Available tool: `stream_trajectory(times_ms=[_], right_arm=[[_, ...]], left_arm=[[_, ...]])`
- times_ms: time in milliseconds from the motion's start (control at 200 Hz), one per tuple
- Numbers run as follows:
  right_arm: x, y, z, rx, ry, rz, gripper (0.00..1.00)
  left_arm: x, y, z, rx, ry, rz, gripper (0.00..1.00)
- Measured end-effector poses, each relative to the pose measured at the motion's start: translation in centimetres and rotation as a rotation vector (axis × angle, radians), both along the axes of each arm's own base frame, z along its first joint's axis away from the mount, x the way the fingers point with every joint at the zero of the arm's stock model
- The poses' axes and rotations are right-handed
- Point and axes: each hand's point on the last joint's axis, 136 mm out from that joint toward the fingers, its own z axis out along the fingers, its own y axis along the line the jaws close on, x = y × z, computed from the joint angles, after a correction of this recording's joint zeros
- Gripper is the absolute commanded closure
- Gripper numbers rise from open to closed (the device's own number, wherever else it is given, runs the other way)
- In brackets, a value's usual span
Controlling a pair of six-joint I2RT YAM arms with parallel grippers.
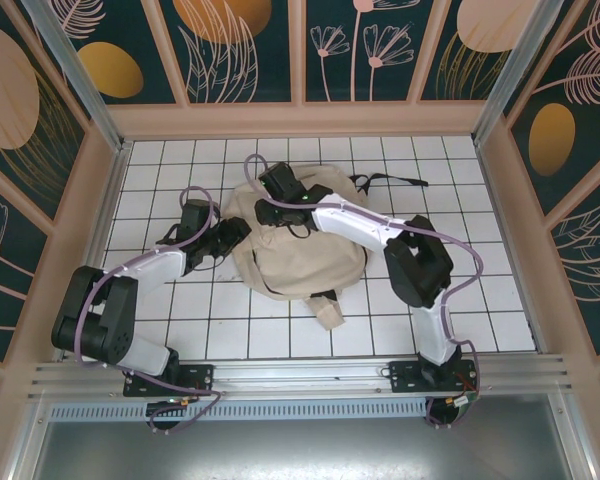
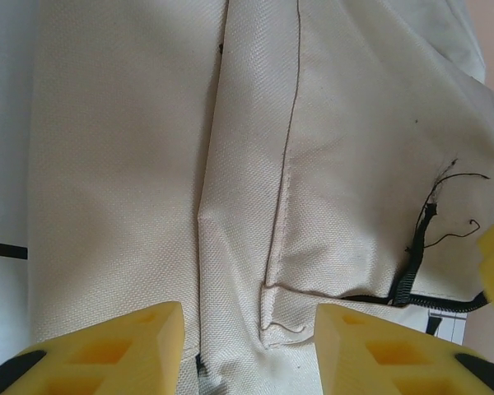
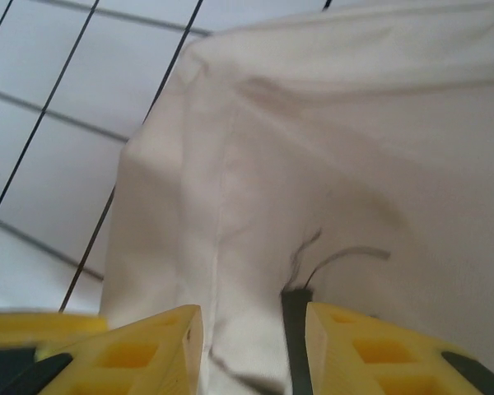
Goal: Pack the student bag
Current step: Zip the student bag at the center of the table.
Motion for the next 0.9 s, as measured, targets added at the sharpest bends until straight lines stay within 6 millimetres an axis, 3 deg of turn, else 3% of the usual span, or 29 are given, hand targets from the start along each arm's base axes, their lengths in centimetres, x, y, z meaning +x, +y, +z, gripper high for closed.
stream_trajectory(times_ms=[195, 530, 901], right_arm=[[1.3, -0.8, -0.8, -0.087, -0.019, -0.061, 0.62], [0.1, 0.1, -1.9, -0.247, -0.049, -0.075, 0.62], [0.2, -1.0, -3.1, -0.375, -0.065, -0.13, 0.74]], left_arm=[[0.0, 0.0, -0.1, 0.0, 0.005, -0.002, 0.54], [0.0, 1.1, -0.9, 0.051, 0.023, 0.052, 0.54], [0.0, 1.9, -1.2, 0.085, 0.033, 0.081, 0.54]])
